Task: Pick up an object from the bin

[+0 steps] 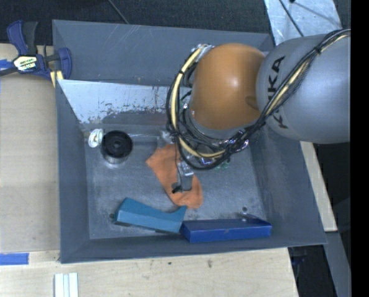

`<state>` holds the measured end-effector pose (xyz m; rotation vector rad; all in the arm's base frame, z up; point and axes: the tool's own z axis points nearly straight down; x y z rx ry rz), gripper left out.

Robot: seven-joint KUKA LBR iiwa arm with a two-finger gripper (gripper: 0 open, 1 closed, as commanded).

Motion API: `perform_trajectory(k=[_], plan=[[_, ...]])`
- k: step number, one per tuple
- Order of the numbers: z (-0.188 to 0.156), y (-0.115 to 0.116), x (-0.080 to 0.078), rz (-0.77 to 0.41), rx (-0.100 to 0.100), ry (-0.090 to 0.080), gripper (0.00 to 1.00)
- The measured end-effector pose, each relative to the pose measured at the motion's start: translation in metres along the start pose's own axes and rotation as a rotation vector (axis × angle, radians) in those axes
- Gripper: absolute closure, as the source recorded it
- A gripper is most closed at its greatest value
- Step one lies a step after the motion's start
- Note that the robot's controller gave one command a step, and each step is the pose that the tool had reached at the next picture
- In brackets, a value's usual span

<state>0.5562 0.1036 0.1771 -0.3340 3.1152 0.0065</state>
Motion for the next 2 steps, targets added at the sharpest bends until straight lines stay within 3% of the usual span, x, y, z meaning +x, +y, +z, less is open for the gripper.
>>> perform_trajectory(k=[1,2], plan=[[0.027,-0.034,0.017,0.024,0.005,0.004,0.00],[0.079,-0.043,0.002,0.141,0.004,0.002,0.00]])
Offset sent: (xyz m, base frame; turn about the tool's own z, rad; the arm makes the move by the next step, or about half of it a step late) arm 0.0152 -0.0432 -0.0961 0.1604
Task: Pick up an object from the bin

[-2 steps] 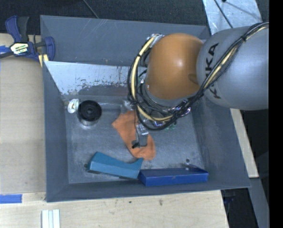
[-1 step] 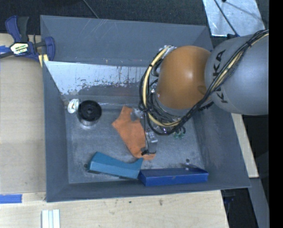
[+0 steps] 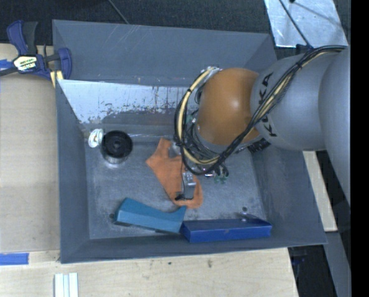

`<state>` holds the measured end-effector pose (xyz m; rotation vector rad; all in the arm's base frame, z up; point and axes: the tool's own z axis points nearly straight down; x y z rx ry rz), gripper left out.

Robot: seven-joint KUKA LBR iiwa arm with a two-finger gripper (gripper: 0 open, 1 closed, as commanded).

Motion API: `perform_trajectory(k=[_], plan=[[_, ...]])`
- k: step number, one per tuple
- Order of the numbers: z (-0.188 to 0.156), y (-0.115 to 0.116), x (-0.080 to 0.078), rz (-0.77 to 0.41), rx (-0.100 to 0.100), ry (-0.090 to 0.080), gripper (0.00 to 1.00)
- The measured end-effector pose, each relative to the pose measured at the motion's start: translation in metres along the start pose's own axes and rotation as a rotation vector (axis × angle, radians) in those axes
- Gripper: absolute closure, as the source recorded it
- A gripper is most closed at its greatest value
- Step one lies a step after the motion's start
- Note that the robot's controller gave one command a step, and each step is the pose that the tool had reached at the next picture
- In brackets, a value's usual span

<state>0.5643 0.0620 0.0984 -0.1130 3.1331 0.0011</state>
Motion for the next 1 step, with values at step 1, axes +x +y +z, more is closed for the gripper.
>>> perform_trajectory(k=[1], plan=[[0.0265,-0.0126,-0.0183,-0.050,0.000,-0.001,1.00]])
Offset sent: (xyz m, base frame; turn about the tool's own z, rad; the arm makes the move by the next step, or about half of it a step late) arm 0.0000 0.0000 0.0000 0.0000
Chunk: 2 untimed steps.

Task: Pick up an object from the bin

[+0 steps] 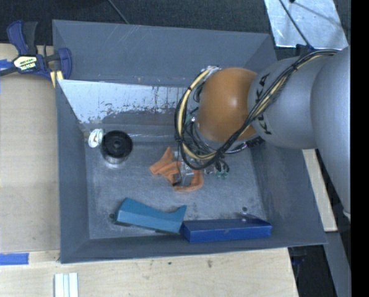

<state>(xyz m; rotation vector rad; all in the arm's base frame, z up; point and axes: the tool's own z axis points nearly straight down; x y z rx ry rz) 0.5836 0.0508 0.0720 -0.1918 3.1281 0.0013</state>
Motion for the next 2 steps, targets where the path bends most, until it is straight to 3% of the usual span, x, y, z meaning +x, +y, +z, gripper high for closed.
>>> perform_trajectory(k=[2], plan=[[0.0000,-0.0001,0.0000,0.002,0.000,0.000,1.00]])
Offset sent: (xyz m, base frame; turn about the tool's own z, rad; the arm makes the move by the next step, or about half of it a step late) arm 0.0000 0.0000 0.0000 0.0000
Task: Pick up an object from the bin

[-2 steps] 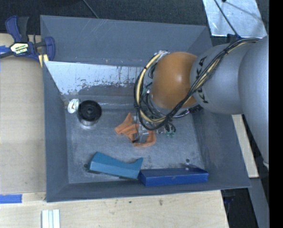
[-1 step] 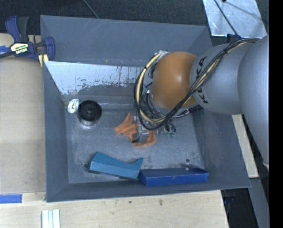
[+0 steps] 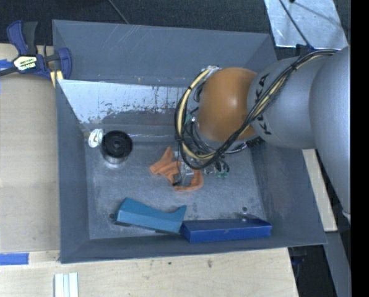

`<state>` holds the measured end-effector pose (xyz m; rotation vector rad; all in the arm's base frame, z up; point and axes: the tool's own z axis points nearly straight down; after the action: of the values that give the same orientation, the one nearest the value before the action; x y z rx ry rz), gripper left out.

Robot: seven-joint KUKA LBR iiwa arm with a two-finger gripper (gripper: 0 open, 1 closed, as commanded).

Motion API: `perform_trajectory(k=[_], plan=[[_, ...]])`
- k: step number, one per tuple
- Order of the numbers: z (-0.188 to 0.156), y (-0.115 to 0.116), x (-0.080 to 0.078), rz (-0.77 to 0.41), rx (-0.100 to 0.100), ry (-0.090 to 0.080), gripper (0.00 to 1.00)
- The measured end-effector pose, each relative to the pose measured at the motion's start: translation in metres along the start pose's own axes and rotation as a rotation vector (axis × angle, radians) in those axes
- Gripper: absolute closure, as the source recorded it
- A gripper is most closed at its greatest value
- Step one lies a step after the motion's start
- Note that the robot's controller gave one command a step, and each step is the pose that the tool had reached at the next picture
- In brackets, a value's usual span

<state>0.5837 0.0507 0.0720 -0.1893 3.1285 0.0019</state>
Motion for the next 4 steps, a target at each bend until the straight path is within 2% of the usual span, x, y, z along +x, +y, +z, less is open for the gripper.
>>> perform_trajectory(k=[4], plan=[[0.0000,0.0000,0.0000,0.001,0.000,0.000,1.00]])
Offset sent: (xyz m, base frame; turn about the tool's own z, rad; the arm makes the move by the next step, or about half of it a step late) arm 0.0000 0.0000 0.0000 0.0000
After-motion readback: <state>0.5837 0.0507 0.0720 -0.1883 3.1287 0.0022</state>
